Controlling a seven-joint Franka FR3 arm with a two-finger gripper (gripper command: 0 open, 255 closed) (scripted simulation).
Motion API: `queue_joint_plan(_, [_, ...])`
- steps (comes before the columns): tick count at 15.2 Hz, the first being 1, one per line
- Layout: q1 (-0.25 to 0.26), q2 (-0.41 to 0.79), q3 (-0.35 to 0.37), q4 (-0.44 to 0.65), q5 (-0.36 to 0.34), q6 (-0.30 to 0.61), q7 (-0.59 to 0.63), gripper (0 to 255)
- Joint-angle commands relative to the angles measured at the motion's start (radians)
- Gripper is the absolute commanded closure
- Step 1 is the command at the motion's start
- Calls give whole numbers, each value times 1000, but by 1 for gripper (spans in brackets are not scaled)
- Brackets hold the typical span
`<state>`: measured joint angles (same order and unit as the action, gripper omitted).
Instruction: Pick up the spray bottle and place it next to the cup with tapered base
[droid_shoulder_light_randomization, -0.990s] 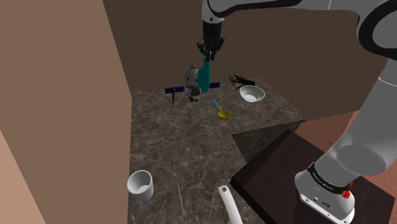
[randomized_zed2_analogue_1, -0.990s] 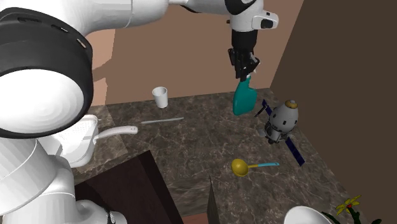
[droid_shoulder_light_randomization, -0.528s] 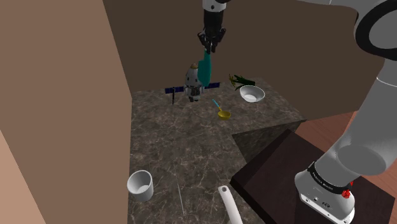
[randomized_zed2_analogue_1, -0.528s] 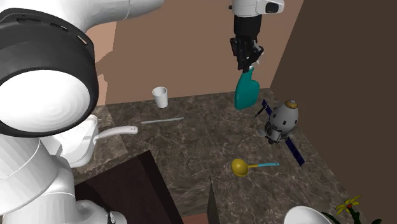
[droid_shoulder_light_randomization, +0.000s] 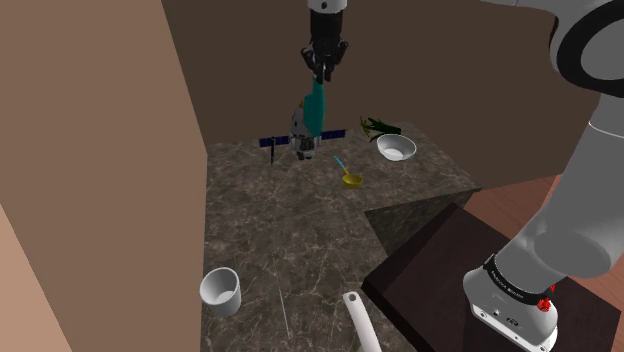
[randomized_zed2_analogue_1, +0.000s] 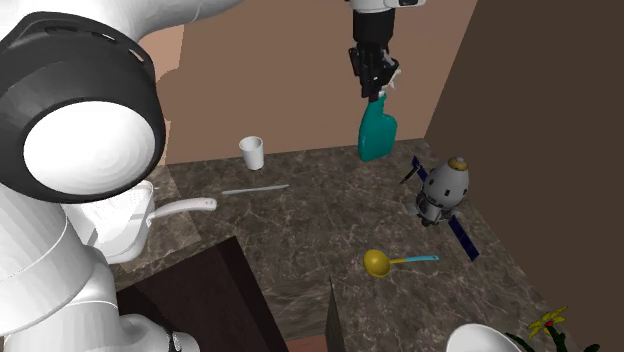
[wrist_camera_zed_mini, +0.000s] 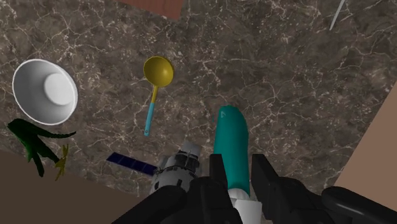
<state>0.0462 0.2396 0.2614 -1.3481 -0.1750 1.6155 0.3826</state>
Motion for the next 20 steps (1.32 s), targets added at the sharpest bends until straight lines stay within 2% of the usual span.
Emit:
queue_joint_plan(1, [24, -15, 15, -40, -1, 19, 44, 255])
queue_joint_plan(11, [163, 29, 89, -78, -37, 68, 269, 255])
queue_joint_plan(20, [316, 160, 138, 16, -97, 68, 465, 255])
